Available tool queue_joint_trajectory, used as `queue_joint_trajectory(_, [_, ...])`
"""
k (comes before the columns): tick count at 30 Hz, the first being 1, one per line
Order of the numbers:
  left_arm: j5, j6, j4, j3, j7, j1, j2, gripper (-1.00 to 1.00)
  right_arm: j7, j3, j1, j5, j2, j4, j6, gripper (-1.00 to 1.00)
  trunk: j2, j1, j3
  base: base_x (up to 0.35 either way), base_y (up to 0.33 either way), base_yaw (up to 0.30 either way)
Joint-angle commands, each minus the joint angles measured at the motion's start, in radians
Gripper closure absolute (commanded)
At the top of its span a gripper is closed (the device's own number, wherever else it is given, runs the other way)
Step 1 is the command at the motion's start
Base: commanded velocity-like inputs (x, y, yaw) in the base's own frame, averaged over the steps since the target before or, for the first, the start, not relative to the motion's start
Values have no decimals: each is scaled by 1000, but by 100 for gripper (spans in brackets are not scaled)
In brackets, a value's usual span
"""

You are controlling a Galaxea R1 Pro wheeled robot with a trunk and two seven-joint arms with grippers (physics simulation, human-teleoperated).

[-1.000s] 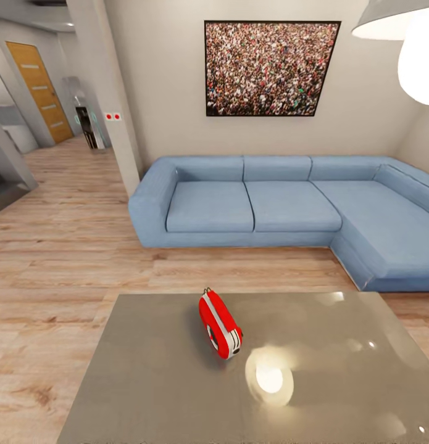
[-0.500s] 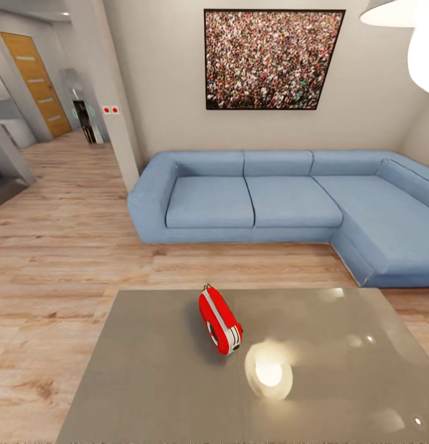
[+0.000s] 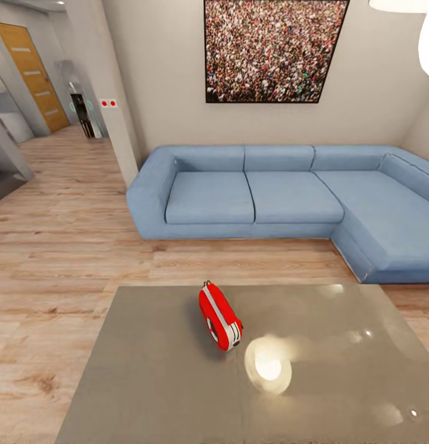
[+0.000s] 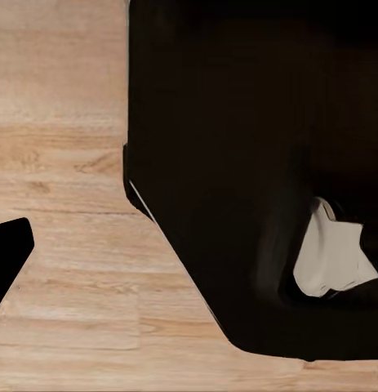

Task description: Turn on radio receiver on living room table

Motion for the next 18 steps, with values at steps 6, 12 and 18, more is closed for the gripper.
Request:
queue_joint_trajectory(6, [0,79,-237,1,-4,0,8,-100,3,-2,-21,61,-27,-223,146,-100,0,0,-10,0,0,0])
queue_joint_trajectory(12, [-2,223,-477,0,-12,0,11,-100,5,-5,-29,116,-30,-413,294,-100,0,0,-20,0,0,0])
queue_joint_trajectory(18, [-2,298,-629,0,-25,-5,16,-100,4,-4,-124,117,-30,-515,402,-100,0,0,-29,0,0,0])
